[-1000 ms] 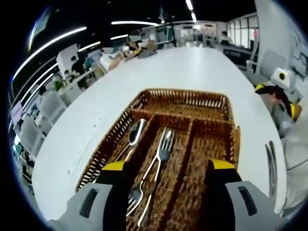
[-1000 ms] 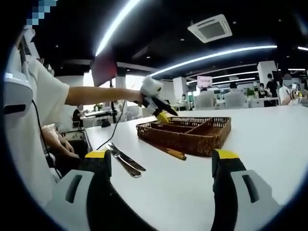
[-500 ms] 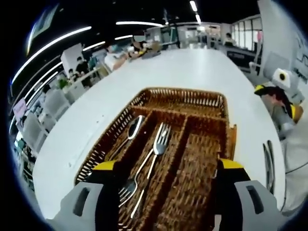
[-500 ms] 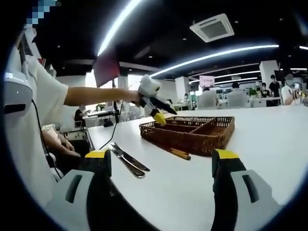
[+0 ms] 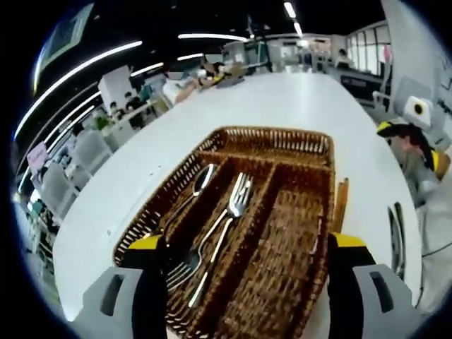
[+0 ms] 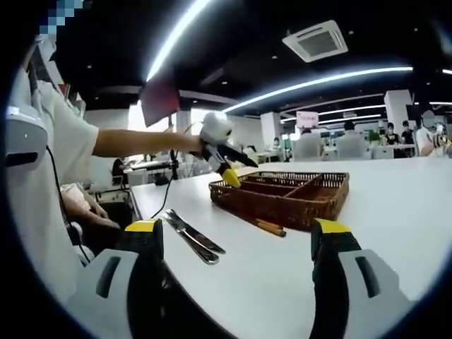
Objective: Arrange the knives, forks, and spoons in their matching storage slots by inserting each utensil handle-first until every utensil is classified and aligned in the correct compartment
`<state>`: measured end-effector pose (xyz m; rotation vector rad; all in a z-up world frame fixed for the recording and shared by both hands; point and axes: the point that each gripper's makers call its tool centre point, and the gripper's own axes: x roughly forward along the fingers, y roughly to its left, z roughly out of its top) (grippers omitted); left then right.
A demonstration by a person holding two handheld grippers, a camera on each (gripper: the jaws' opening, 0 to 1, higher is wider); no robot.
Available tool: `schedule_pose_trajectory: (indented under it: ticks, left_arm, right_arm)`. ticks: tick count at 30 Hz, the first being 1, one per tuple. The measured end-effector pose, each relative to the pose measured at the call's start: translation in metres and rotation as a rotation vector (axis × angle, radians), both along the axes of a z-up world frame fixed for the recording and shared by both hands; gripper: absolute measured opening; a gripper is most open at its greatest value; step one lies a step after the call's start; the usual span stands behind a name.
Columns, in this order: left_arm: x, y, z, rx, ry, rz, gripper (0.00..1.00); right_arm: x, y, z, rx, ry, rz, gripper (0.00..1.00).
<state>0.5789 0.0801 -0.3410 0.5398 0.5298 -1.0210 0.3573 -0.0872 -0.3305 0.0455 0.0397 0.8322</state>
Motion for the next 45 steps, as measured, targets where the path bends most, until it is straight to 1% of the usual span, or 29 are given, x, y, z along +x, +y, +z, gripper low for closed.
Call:
schedule_pose_trajectory:
  ticks: [5, 8, 10, 13, 14, 17, 21, 22, 23, 24, 26, 29, 35, 39, 45]
  left_arm:
    - [-0.005, 0.003, 0.001, -0.009, -0.004, 0.008, 0.96]
    - [-0.005, 0.005, 0.002, -0.014, -0.012, 0.02, 1.0]
    - [-0.005, 0.008, 0.003, -0.032, -0.016, 0.034, 1.0]
    - [-0.005, 0.011, 0.001, -0.033, -0.011, 0.044, 1.0]
    - [-0.005, 0.014, 0.001, -0.038, -0.018, 0.054, 1.0]
    - [-0.008, 0.014, 0.003, -0.064, -0.01, 0.068, 1.0]
    - [-0.012, 0.014, 0.006, -0.098, -0.018, 0.085, 1.0]
    - [-0.016, 0.012, 0.008, -0.142, 0.004, 0.099, 1.0]
    - [-0.018, 0.01, 0.009, -0.171, 0.021, 0.107, 1.0]
    - [-0.021, 0.012, 0.01, -0.182, 0.023, 0.112, 1.0]
    - [-0.021, 0.014, 0.011, -0.184, 0.011, 0.118, 1.0]
    - [-0.026, 0.018, 0.012, -0.196, 0.009, 0.132, 1.0]
    - [-0.037, 0.02, 0.008, -0.228, 0.025, 0.144, 1.0]
    - [-0.044, 0.023, -0.001, -0.215, 0.035, 0.143, 1.0]
    - [-0.048, 0.027, 0.001, -0.241, 0.04, 0.156, 1.0]
  right_arm:
    - [0.0, 0.003, 0.001, -0.004, -0.001, 0.007, 0.89]
    - [0.0, 0.004, 0.003, -0.004, -0.007, 0.011, 0.89]
    - [0.0, 0.003, 0.003, -0.006, -0.005, 0.009, 0.89]
    - [-0.001, 0.003, 0.002, -0.004, -0.003, 0.012, 0.89]
    - [-0.001, 0.003, 0.002, -0.004, -0.002, 0.012, 0.89]
    - [-0.001, 0.002, 0.002, -0.004, -0.003, 0.011, 0.89]
    - [-0.001, 0.003, 0.003, -0.001, -0.002, 0.014, 0.89]
    - [-0.001, 0.003, 0.003, -0.001, -0.004, 0.017, 0.89]
    - [-0.002, 0.004, 0.004, 0.0, -0.005, 0.019, 0.89]
    - [-0.002, 0.005, 0.004, 0.002, -0.005, 0.021, 0.89]
    - [-0.002, 0.005, 0.005, 0.004, -0.006, 0.024, 0.89]
    - [-0.003, 0.007, 0.008, 0.009, -0.012, 0.027, 0.89]
    - [-0.001, 0.007, 0.007, 0.003, -0.009, 0.022, 0.9]
    - [-0.002, 0.008, 0.007, 0.005, -0.009, 0.027, 0.9]
    - [0.001, 0.007, 0.005, 0.01, -0.006, 0.011, 0.94]
